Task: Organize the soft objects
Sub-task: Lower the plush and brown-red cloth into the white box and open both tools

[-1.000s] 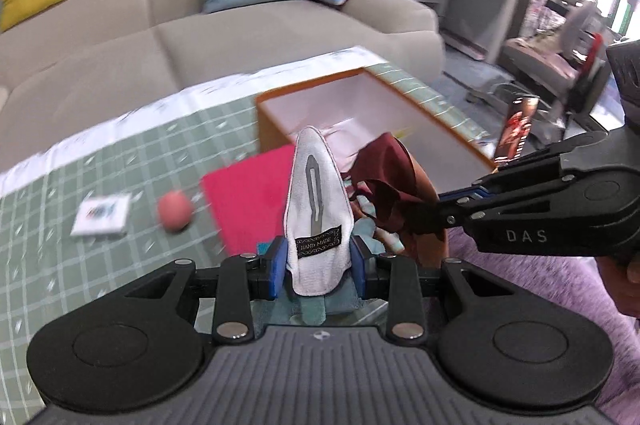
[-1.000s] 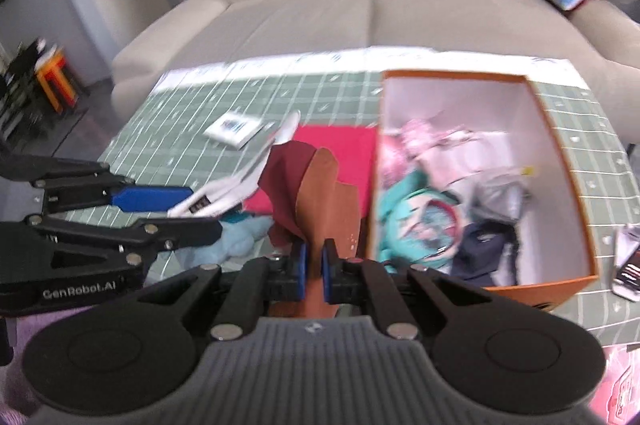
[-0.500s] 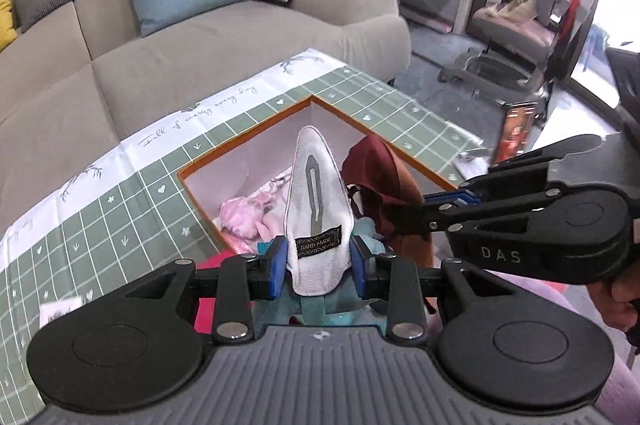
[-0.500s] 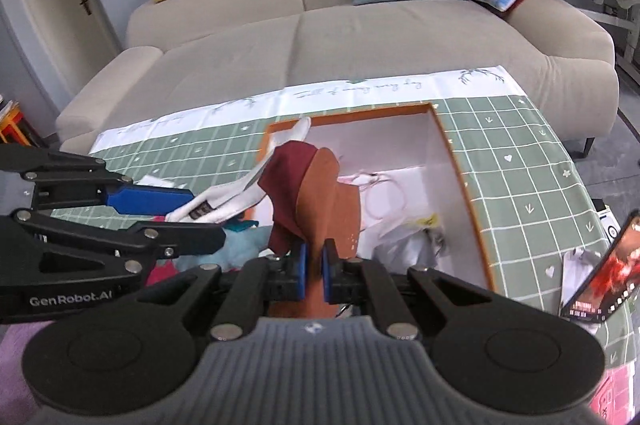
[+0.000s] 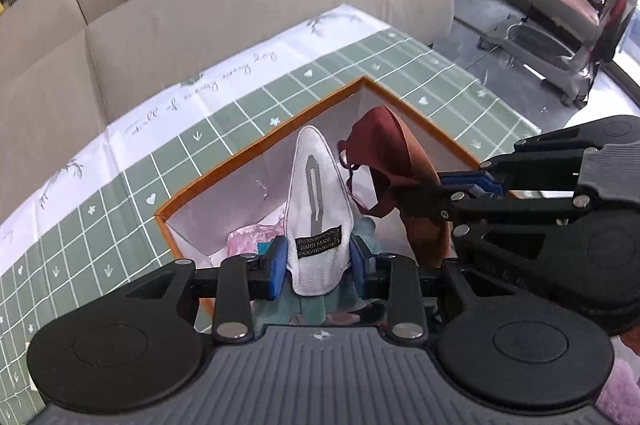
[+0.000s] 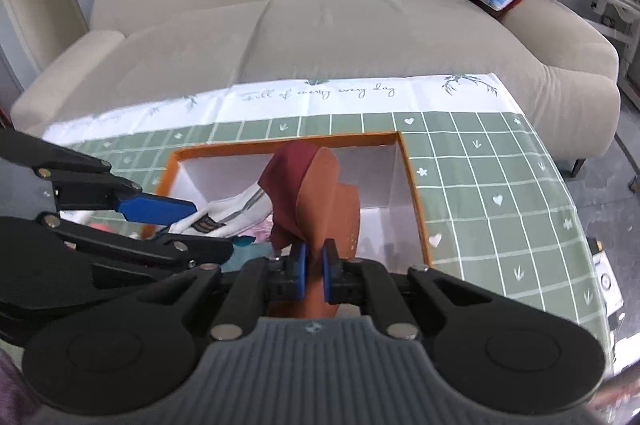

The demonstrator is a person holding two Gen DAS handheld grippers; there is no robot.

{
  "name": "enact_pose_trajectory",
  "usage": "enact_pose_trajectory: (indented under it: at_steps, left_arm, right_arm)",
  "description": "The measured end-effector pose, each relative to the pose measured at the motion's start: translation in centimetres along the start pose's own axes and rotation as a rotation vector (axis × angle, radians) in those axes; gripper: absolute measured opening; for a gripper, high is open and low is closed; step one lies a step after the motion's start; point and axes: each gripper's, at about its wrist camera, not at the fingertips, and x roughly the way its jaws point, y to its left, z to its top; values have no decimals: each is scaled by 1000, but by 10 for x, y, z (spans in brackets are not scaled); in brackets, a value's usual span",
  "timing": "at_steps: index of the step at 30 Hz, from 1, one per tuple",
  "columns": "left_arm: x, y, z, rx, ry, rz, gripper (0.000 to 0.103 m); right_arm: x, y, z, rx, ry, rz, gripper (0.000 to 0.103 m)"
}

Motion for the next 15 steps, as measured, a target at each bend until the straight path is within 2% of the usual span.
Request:
enact_pose_trajectory:
  at_steps: [8, 11, 13, 15]
  left_arm:
    - [33, 4, 7, 30, 65, 22, 38]
    - [40, 7, 8, 31, 72, 26, 45]
    - [43, 8, 9, 30, 80, 25, 54]
    - [43, 11, 8, 21, 81, 27, 57]
  right_arm:
    - [36, -5, -1, -77, 63, -35, 7]
    - [41, -5, -5, -97, 71, -40, 15]
    - [42, -5, -6, -114, 70, -62, 18]
    - [43, -7, -7, -113, 78, -77, 26]
